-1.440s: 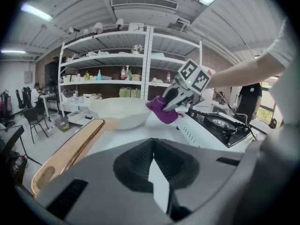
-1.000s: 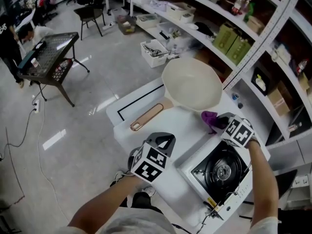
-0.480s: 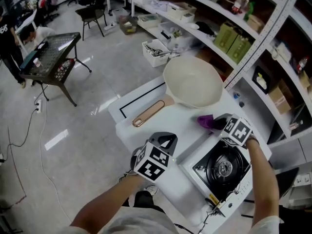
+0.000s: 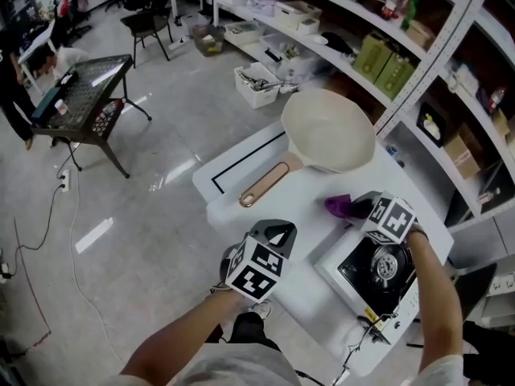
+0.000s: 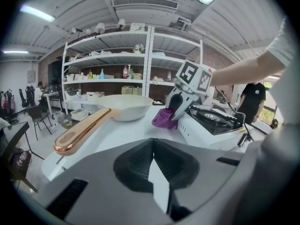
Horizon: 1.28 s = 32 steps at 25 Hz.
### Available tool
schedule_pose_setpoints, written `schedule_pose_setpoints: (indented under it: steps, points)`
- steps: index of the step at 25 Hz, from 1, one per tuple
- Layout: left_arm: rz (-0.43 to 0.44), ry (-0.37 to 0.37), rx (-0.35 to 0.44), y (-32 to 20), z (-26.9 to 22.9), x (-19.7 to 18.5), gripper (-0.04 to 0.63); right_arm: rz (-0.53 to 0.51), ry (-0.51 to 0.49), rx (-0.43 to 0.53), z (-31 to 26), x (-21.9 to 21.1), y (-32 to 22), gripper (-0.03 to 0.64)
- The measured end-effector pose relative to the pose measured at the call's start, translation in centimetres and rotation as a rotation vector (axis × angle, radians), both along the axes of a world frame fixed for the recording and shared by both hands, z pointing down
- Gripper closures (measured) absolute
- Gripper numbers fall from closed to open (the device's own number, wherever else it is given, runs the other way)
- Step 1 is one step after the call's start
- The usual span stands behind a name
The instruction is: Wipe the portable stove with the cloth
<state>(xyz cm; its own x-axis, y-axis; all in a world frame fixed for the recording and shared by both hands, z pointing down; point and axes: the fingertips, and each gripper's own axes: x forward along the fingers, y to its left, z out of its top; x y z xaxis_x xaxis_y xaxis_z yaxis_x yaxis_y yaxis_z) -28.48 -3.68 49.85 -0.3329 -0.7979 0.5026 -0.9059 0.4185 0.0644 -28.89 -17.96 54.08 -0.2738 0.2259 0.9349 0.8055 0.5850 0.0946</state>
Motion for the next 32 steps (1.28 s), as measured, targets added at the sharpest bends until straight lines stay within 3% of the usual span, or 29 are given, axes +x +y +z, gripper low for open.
schedule_pose_setpoints:
  steps: [25,32]
  points:
    - [0.117,-0.005,0.059,7.6,-1.2,3.6,0.591,0.076,0.029,-0.02,0.5,5.7,12.6,0.555]
    - [0.13,-0.001,0.072,10.7,-1.7,3.6,0.591,0.127,-0.039,-0.05,-0.5,5.9,17.5,0.555]
